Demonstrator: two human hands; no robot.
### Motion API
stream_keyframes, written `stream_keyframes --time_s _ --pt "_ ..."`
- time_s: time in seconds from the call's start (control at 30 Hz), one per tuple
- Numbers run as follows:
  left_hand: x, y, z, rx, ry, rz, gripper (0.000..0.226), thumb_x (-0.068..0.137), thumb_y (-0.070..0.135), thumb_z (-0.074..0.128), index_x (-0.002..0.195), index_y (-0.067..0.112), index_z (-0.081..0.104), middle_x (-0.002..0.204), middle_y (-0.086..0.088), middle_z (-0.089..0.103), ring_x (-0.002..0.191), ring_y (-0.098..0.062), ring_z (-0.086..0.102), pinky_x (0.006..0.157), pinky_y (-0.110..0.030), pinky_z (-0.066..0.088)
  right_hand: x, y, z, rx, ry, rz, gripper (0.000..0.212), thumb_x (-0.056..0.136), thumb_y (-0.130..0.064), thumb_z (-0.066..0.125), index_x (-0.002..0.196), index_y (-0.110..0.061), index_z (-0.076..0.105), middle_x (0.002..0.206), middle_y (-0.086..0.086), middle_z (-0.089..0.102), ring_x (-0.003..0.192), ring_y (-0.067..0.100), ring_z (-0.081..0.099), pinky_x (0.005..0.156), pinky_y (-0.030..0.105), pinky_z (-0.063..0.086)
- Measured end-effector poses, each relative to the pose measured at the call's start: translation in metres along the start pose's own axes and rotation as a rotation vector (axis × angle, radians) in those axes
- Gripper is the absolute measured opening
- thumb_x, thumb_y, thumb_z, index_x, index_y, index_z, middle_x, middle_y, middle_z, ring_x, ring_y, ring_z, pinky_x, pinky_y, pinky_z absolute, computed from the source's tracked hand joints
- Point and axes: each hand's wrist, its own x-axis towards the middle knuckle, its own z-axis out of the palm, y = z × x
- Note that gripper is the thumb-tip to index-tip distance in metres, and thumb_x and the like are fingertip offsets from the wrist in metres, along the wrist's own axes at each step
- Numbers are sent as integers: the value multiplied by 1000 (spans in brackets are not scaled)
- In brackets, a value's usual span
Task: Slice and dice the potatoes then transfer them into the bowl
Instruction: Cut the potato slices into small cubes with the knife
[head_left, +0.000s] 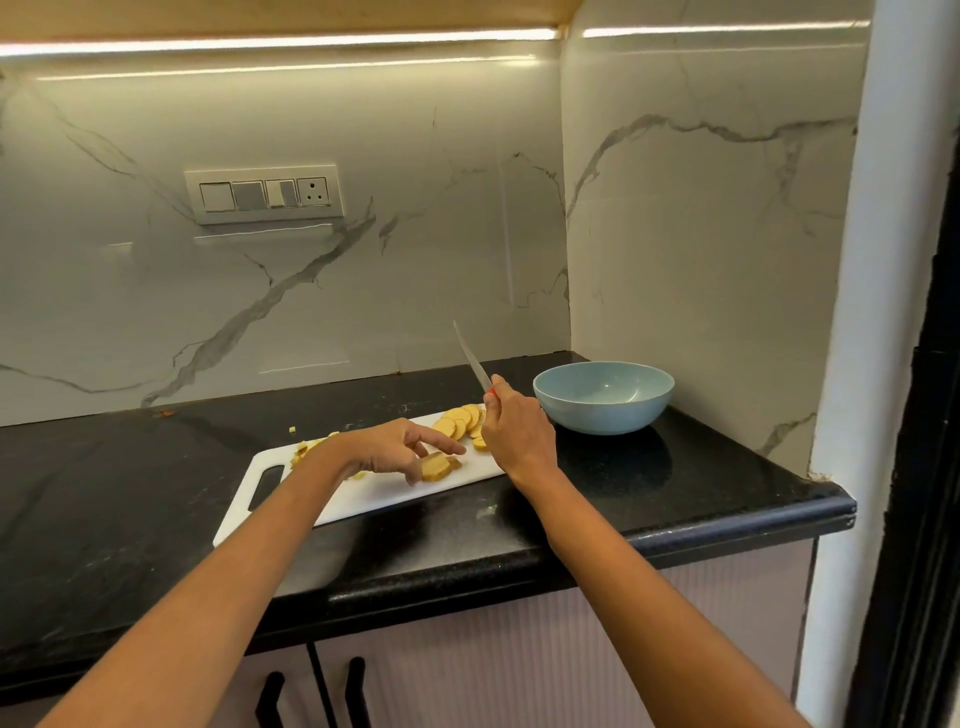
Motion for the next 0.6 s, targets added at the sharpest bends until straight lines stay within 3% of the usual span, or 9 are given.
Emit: stream_keyframes --time_s 0.13,0.2,0.27,0.37,0.53,0.6 --pt "-1 4 2 -8 9 8 56 63 2 53 102 41 62 134 -7 46 109 -21 42 84 -24 41 0 0 0 -13 2 -7 39 102 -25 32 137 -11 42 108 8 66 92 18 63 71 26 48" --pt "-2 5 3 -7 29 -4 54 60 7 49 105 34 63 131 -7 46 107 -26 45 74 -17 41 0 0 0 -11 3 -7 39 102 -25 32 138 -11 41 108 9 66 92 18 63 72 27 49" --pt "-2 8 4 -6 48 -14 54 59 9 48 107 29 62 128 -5 46 107 -24 47 75 -17 40 1 0 0 -7 2 -5 40 102 -25 32 138 -11 41 108 9 66 92 18 63 72 27 49" --pt "-1 8 4 20 40 -19 60 54 13 44 109 32 59 122 2 44 101 -15 41 91 -30 39 1 0 0 -6 3 -4 40 102 -26 32 138 -11 42 109 8 66 92 18 63 71 25 48" --pt "-1 3 7 -14 117 3 60 52 11 48 111 24 50 111 0 54 95 -15 49 66 -16 46 0 0 -1 0 9 -5 39 102 -25 32 137 -11 43 107 8 66 91 18 63 70 25 47" --pt "-2 1 8 -7 135 14 52 52 12 48 103 25 55 116 -3 53 101 -20 50 65 -17 46 0 0 0 0 11 -2 39 102 -26 32 137 -11 42 107 8 66 91 18 63 73 27 49"
